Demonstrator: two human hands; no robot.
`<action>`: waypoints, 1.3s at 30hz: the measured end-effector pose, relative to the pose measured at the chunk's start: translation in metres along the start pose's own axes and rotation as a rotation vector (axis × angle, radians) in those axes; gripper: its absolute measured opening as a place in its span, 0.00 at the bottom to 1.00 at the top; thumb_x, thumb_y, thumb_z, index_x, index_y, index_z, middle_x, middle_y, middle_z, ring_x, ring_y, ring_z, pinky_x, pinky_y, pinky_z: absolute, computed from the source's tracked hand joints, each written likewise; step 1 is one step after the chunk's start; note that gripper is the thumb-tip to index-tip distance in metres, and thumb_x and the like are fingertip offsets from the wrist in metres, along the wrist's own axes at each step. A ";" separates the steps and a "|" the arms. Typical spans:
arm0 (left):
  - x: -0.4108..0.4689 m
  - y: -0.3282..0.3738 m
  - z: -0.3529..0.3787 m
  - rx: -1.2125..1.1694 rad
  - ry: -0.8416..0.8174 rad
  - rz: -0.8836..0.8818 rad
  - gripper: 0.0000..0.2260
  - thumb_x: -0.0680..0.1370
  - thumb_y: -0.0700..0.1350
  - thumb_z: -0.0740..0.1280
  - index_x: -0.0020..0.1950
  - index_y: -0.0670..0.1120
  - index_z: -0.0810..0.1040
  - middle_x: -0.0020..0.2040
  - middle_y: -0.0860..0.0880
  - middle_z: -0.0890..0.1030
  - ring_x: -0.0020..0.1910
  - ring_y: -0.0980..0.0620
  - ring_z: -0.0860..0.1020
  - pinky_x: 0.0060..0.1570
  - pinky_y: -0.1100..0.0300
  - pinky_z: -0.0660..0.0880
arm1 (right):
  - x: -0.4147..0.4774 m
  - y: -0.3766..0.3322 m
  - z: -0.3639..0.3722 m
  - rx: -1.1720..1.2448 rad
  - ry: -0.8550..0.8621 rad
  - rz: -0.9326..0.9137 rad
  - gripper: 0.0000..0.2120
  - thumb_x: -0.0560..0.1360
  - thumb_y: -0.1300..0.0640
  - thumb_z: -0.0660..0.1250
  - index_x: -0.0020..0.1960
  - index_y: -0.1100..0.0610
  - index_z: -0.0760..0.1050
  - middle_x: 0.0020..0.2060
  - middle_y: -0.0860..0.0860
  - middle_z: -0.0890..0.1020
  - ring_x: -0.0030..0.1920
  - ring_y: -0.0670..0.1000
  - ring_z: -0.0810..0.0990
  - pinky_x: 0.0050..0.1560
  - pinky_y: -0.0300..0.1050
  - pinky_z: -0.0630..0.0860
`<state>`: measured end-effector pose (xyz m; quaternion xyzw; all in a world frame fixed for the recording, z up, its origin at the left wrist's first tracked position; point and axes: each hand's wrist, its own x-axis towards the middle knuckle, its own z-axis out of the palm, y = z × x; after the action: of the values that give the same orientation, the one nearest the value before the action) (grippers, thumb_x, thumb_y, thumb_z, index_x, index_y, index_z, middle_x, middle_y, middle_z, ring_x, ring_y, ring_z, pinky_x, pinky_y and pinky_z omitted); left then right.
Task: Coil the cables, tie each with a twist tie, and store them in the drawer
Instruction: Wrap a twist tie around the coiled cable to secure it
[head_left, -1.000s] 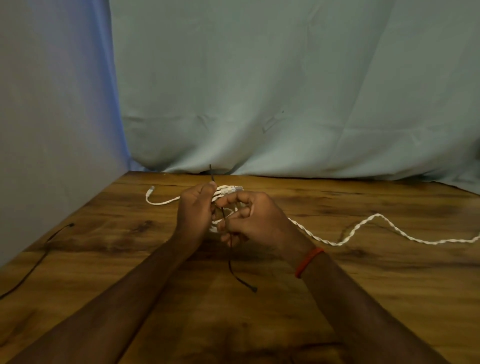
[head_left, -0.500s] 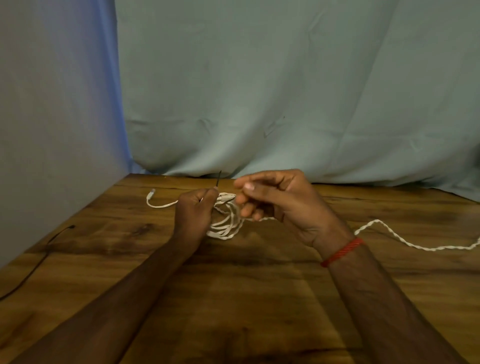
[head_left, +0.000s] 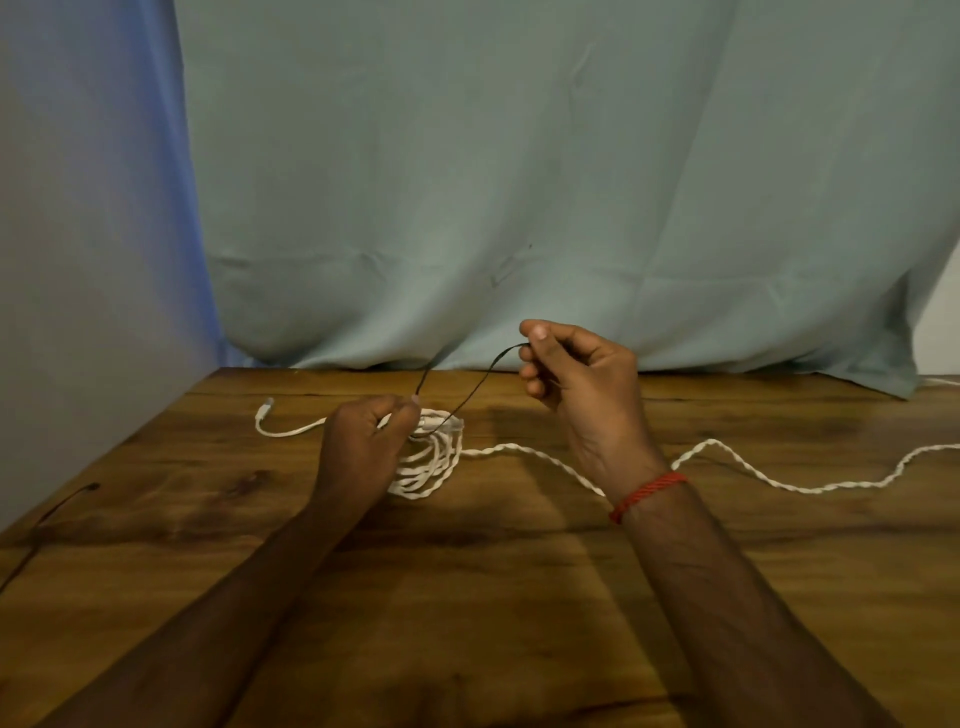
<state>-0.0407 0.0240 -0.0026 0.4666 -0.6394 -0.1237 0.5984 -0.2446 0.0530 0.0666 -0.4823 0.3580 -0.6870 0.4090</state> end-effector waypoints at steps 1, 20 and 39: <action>0.000 0.001 -0.001 0.019 -0.003 0.017 0.11 0.80 0.47 0.68 0.43 0.41 0.85 0.39 0.46 0.85 0.41 0.47 0.83 0.46 0.48 0.78 | 0.001 -0.001 -0.001 0.017 0.011 -0.001 0.08 0.77 0.62 0.71 0.55 0.61 0.83 0.36 0.53 0.83 0.35 0.47 0.80 0.34 0.38 0.77; -0.001 0.007 -0.002 0.070 -0.112 0.189 0.16 0.79 0.51 0.64 0.34 0.45 0.79 0.29 0.51 0.79 0.30 0.52 0.77 0.34 0.52 0.72 | -0.009 0.017 0.009 0.117 0.154 0.017 0.07 0.68 0.67 0.78 0.45 0.66 0.83 0.35 0.56 0.85 0.33 0.49 0.83 0.38 0.38 0.81; -0.001 0.012 -0.004 0.091 -0.126 0.278 0.16 0.79 0.49 0.64 0.32 0.48 0.74 0.27 0.53 0.74 0.27 0.55 0.71 0.32 0.53 0.68 | -0.019 0.020 0.022 0.066 0.035 0.005 0.11 0.66 0.71 0.78 0.48 0.69 0.82 0.38 0.59 0.86 0.40 0.53 0.86 0.46 0.44 0.84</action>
<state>-0.0429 0.0324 0.0060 0.3915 -0.7390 -0.0396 0.5468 -0.2149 0.0602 0.0477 -0.4552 0.3436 -0.7058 0.4202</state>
